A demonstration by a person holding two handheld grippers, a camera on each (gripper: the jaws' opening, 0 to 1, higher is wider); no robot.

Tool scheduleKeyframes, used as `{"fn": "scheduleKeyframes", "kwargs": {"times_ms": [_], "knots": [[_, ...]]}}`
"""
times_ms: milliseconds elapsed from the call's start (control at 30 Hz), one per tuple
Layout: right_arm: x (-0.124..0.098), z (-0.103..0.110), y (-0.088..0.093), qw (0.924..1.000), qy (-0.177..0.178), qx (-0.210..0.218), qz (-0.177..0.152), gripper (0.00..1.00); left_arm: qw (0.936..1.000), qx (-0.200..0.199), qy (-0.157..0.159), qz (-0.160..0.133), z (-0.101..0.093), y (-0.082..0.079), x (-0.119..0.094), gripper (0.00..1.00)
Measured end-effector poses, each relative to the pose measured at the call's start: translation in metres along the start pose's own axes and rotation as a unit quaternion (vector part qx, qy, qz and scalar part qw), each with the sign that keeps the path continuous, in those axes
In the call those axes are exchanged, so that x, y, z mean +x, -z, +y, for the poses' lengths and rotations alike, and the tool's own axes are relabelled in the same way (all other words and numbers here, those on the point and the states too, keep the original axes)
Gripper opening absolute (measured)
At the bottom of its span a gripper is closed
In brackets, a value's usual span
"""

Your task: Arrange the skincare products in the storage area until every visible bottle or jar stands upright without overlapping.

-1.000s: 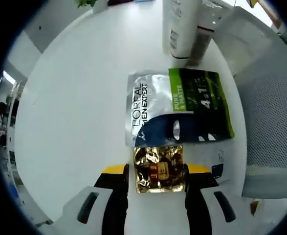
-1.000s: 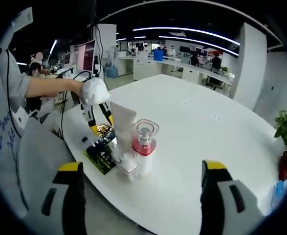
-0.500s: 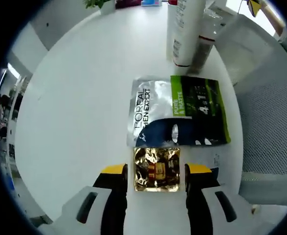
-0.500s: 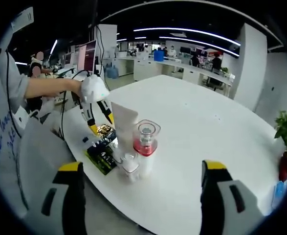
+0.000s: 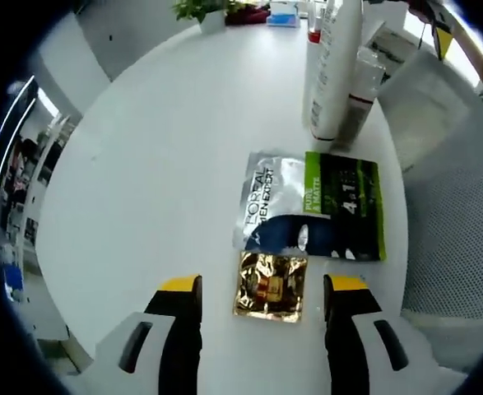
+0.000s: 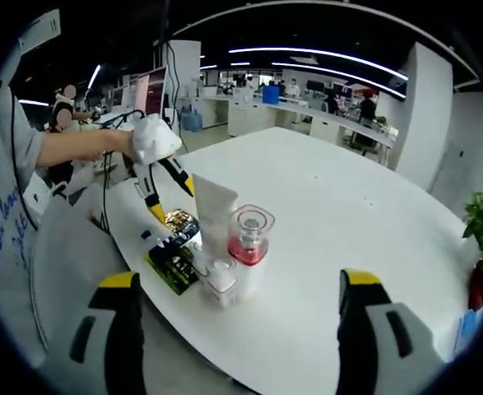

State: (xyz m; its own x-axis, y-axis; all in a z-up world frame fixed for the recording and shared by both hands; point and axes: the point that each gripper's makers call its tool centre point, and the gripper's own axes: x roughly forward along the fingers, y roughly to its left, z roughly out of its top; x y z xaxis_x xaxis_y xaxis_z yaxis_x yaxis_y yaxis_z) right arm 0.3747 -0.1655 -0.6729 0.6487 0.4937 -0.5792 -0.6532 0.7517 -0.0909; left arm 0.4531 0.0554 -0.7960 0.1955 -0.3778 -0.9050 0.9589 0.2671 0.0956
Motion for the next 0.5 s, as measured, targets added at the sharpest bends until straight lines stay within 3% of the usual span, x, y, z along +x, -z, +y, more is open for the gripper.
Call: {"fn": "scheduleKeyframes", "kwargs": {"times_ms": [167, 500], "knots": [[0.001, 0.0, -0.001, 1.0, -0.002, -0.002, -0.001, 1.0, 0.9982, -0.046, -0.021, -0.031, 0.004, -0.008, -0.011, 0.63], [0.003, 0.003, -0.003, 0.9999, -0.007, -0.009, 0.001, 1.0, 0.9943, -0.075, -0.039, -0.066, -0.002, -0.014, -0.026, 0.7]]}}
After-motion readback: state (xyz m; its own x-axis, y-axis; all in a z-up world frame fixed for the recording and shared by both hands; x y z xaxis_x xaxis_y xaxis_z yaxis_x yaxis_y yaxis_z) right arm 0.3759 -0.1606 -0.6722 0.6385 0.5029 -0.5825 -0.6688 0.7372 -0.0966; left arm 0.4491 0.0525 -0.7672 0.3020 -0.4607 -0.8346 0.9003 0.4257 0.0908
